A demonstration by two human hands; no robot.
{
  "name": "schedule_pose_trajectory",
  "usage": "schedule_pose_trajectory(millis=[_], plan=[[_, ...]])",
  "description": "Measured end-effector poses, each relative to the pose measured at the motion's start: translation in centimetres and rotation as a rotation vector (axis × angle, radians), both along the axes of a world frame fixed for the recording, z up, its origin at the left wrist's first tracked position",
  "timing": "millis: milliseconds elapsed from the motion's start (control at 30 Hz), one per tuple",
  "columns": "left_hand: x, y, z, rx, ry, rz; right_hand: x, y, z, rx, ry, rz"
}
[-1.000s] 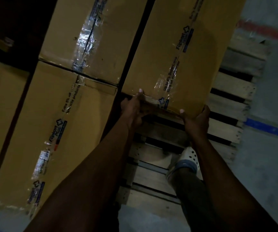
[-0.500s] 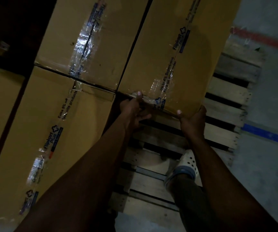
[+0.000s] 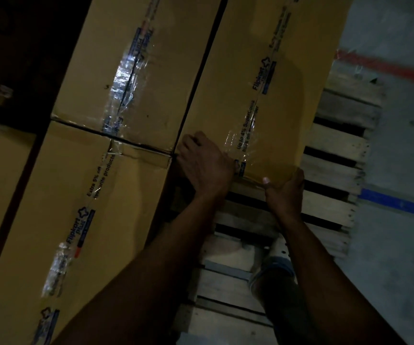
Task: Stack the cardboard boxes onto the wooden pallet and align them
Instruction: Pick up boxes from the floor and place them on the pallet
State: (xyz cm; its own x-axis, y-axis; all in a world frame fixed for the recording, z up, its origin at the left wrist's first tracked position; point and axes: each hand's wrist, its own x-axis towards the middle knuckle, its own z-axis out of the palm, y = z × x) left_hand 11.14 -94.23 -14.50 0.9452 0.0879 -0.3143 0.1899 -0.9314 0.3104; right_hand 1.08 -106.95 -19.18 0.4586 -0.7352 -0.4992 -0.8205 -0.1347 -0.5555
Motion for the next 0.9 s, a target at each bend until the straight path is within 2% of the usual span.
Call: schedule_pose_trajectory(millis=[67, 233, 567, 733, 800, 900], plan=[[1.6, 1.1, -0.5, 0.067, 0.002, -0.019, 0.3, 0.1, 0.1, -0.009, 0.026, -0.007], [3.9, 3.2, -1.0, 0.057, -0.021, -0.067, 0.5, 0.4, -0.3, -0.023, 0.035, -0.029], [5.8, 4.4, -2.1, 0.133, 0.081, -0.121, 0.4, 0.1, -0.3, -0.037, 0.043, -0.022], [6.6, 4.8, -1.5, 0.016, 0.106, -0.041, 0.4, 0.3, -0.3, -0.023, 0.032, -0.028], [6.5, 5.6, -0.9, 0.010, 0.079, -0.060, 0.3, 0.3, -0.4, -0.017, 0.022, -0.022], [5.8, 8.5, -1.0, -0.001, -0.050, -0.213, 0.2, 0.4, -0.5, -0.018, 0.008, -0.018]])
